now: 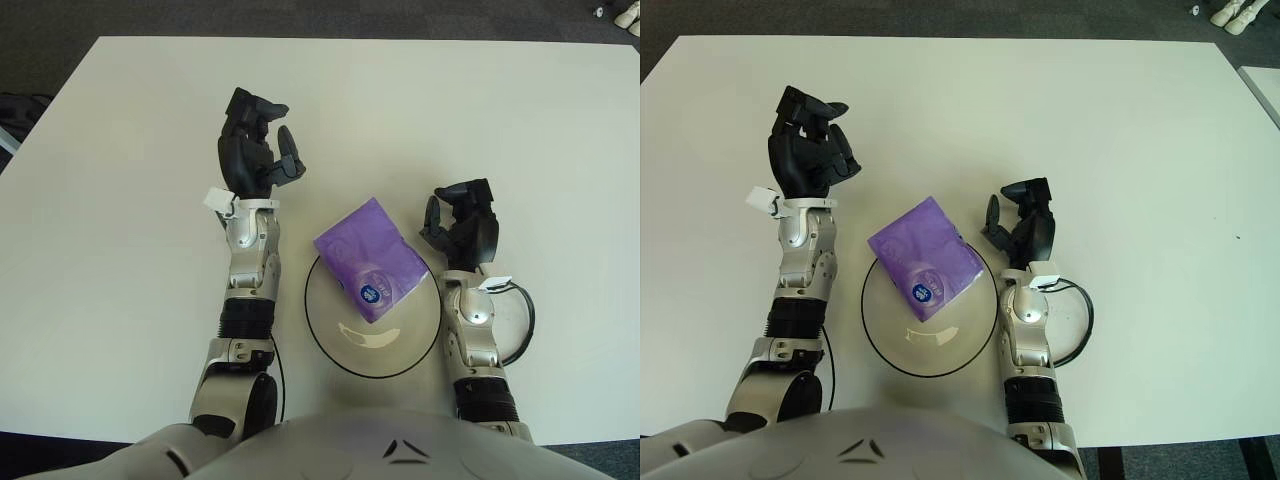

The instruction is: Put the tissue paper into the plate.

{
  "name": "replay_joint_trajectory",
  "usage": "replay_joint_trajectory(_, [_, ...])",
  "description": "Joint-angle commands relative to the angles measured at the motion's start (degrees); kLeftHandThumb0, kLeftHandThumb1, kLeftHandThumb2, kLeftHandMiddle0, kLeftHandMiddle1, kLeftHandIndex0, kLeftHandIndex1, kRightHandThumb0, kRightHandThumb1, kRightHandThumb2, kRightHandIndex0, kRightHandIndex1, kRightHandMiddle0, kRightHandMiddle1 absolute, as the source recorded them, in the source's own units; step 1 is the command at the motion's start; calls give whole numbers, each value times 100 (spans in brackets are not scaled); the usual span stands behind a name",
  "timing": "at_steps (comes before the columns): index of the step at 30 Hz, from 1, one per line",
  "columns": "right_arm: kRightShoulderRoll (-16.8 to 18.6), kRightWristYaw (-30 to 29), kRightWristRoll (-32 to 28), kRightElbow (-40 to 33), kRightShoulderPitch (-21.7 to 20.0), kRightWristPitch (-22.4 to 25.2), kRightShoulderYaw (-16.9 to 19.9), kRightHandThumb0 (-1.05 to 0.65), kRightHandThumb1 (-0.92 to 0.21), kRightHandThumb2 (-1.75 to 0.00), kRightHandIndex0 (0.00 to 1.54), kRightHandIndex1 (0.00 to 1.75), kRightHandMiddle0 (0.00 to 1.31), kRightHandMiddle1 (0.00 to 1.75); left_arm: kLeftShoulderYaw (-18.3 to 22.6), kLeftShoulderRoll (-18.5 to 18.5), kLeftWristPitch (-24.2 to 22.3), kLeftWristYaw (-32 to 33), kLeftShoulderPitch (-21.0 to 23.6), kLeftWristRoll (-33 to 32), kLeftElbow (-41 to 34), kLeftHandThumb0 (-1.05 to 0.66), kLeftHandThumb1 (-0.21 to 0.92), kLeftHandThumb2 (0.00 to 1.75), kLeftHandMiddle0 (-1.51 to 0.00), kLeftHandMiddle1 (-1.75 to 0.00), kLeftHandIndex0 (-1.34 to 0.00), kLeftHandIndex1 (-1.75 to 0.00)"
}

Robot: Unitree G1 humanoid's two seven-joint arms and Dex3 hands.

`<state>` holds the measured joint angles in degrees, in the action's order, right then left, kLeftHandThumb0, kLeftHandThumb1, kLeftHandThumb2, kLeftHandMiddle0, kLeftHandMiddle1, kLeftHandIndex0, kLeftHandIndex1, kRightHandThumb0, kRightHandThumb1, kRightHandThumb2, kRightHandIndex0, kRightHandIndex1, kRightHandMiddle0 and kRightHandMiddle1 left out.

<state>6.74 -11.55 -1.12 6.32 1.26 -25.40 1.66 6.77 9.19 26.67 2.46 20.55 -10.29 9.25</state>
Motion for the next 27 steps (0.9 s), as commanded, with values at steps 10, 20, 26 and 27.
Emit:
replay_joint_trajectory(10, [142,-34,-8,326,337,134,36,-40,-59,-98,59,145,40,175,125,92,-162,161,-284,-203,284,-53,20,147,-113,-175,-71,-175])
replay_joint_trajectory(20, [181,-90,5,165,406,304,19,-40,-60,-98,57,147,39,175,152,-109,-716,207,-422,-111,300,-51,25,141,-105,-175,-67,-175])
replay_joint_trajectory(26, [165,-78,-20,133,421,321,-3,-40,-60,-97,58,147,39,175,100,-298,-1096,-75,-591,-187,302,-52,23,144,-109,-175,-69,-175])
replay_joint_trajectory(27, [151,-54,-45,144,419,331,1,-40,-60,-97,58,147,39,175,83,-328,-1135,-129,-630,-183,295,-52,22,144,-109,-175,-69,-175])
